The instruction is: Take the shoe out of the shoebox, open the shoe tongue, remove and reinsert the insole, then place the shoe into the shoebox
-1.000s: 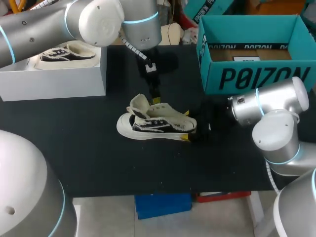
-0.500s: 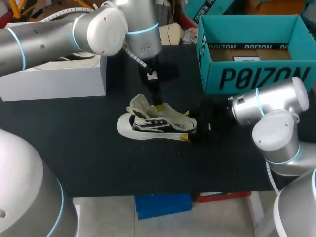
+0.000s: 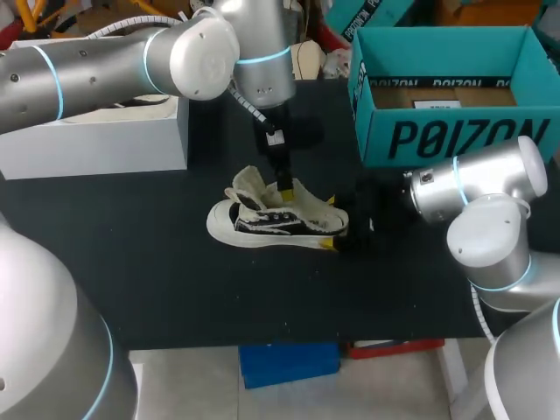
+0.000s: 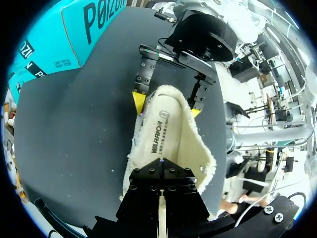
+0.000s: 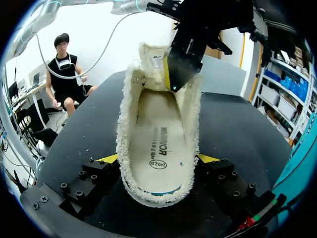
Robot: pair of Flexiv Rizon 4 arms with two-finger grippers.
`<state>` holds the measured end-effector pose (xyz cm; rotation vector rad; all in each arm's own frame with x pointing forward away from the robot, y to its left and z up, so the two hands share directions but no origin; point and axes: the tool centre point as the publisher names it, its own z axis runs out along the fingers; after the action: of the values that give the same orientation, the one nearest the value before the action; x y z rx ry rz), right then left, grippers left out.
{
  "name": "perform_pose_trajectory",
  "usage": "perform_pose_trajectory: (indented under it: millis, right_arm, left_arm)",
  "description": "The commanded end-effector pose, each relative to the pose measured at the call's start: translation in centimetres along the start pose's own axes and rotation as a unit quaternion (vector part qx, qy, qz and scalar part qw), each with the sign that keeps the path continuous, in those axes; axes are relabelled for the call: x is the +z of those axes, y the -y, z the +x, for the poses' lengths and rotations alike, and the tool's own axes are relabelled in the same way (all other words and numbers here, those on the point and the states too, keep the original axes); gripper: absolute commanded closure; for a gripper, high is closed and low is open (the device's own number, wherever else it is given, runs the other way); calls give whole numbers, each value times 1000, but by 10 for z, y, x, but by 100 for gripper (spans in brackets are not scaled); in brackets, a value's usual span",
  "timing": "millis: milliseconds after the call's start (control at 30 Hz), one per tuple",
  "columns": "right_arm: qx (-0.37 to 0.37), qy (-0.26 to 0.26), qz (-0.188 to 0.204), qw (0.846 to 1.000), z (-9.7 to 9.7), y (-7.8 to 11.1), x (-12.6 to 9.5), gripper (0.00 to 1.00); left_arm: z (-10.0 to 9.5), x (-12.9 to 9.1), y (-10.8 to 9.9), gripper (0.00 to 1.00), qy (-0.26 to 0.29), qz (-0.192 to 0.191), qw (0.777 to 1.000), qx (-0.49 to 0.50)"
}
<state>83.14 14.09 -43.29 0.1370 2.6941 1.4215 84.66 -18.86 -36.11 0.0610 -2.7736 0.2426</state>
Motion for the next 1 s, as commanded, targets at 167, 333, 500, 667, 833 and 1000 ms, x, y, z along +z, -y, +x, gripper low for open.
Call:
perform_pose_trajectory:
  millis: [167, 333, 500, 667, 833, 1000]
  right_arm:
    - [1, -1, 1, 1000, 0, 2, 0, 100]
    - [1, -1, 1, 1000, 0, 2, 0, 100]
    - [1, -1, 1, 1000, 0, 2, 0, 100]
    - [1, -1, 1, 1000, 0, 2, 0, 100]
    - [1, -1, 1, 1000, 0, 2, 0, 100]
    - [1, -1, 1, 1000, 0, 2, 0, 100]
  left_arm:
    - [8, 0, 0, 100, -5, 12, 996, 87]
    - [9, 2, -2, 100, -9, -3, 991, 132]
    - [4, 4, -3, 100, -19, -18, 991, 128]
    - [5, 14, -4, 100, -15, -46, 992, 118]
    - [8, 27, -6, 100, -40, -41, 992, 117]
    - [9, 40, -8, 100, -52, -40, 992, 111]
